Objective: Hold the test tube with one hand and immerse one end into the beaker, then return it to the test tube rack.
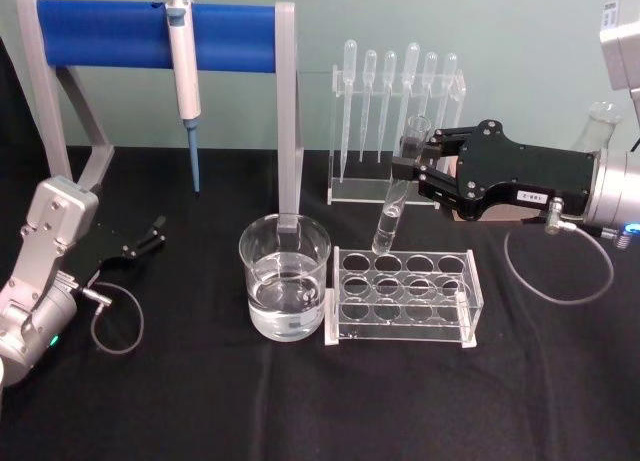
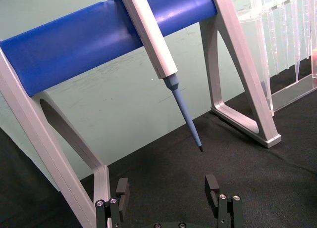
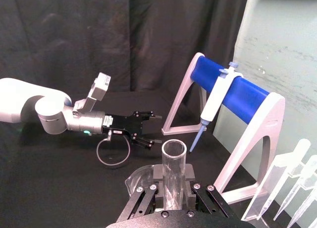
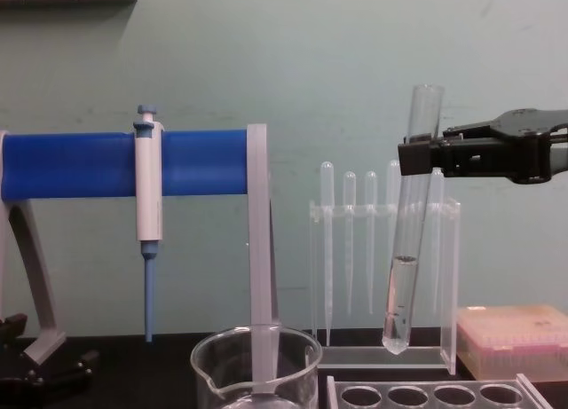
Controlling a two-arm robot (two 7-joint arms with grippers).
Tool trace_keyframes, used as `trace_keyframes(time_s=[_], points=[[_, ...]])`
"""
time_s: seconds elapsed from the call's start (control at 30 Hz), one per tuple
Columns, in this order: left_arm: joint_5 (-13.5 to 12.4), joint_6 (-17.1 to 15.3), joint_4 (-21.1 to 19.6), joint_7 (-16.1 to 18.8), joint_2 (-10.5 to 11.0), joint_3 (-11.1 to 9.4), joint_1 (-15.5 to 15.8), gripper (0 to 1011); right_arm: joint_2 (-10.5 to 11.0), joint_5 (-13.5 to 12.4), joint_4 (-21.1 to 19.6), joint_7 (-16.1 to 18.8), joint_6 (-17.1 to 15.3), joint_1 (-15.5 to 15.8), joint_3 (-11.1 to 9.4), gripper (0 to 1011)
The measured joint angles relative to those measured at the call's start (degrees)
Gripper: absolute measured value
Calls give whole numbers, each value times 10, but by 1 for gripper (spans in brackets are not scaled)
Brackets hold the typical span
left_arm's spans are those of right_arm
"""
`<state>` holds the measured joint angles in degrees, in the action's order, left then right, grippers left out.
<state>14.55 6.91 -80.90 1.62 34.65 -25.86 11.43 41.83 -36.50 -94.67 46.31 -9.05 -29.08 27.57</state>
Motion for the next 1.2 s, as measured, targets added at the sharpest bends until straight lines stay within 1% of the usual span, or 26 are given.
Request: trace_keyframes(time_s=[1.2], points=[[0,0,0,0,0,0,0,1000,0,0,0,0,0,0,0,238]])
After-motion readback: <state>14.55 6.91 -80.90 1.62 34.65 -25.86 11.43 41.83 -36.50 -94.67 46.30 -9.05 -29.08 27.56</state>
